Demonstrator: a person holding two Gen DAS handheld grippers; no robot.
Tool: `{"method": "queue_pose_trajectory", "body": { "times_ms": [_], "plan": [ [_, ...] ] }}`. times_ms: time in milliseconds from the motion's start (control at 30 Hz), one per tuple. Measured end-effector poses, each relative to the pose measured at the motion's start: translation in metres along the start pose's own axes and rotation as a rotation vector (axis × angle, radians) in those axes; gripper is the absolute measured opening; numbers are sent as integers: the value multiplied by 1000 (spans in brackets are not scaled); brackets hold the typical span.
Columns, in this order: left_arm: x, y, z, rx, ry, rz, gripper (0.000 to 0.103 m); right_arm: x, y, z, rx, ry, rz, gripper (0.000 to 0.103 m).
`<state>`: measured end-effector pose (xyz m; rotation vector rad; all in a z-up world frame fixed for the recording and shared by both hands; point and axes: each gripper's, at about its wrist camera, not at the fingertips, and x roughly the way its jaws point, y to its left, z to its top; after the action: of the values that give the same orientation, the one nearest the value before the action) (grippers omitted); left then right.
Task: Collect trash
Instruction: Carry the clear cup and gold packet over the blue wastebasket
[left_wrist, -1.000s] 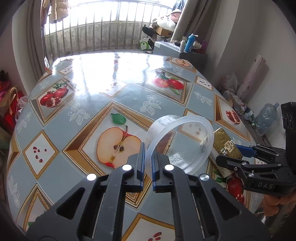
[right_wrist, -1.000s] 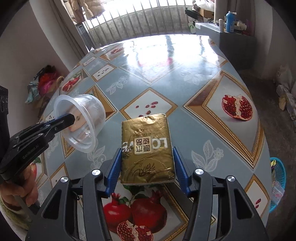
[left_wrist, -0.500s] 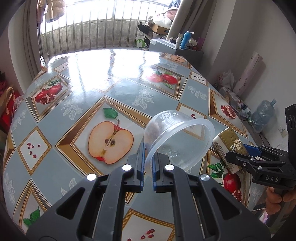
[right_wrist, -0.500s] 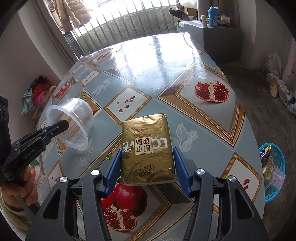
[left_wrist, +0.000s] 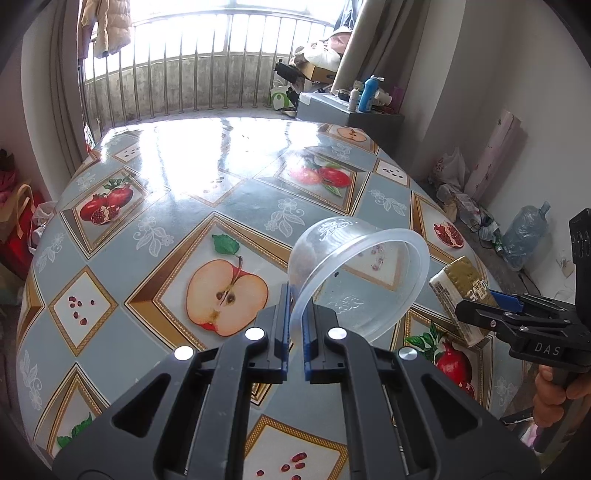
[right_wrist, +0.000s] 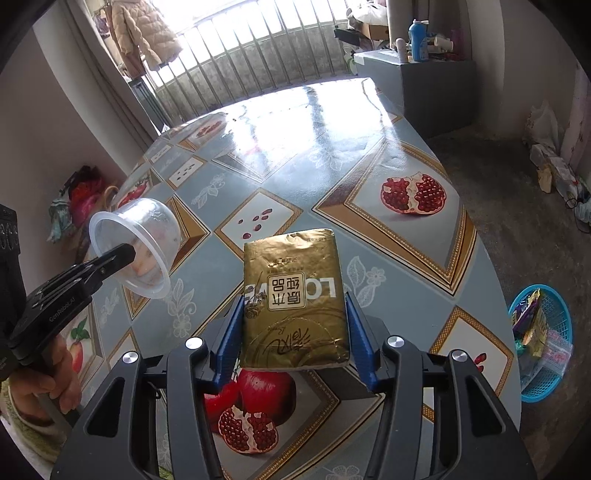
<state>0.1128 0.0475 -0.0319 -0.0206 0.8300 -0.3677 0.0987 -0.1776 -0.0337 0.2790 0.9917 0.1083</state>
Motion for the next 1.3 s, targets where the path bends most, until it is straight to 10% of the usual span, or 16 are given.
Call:
{"method": "queue_pose_trajectory", "body": {
  "times_ms": [633,1300],
  "plan": [
    [-39,-79,34,176,-119,-51,4,-91,-56,-16,162,-209,-21,51],
    [32,-279,59,522,29,-315,4,-168,-235,-98,634,-366,-318,51]
  ]
}}
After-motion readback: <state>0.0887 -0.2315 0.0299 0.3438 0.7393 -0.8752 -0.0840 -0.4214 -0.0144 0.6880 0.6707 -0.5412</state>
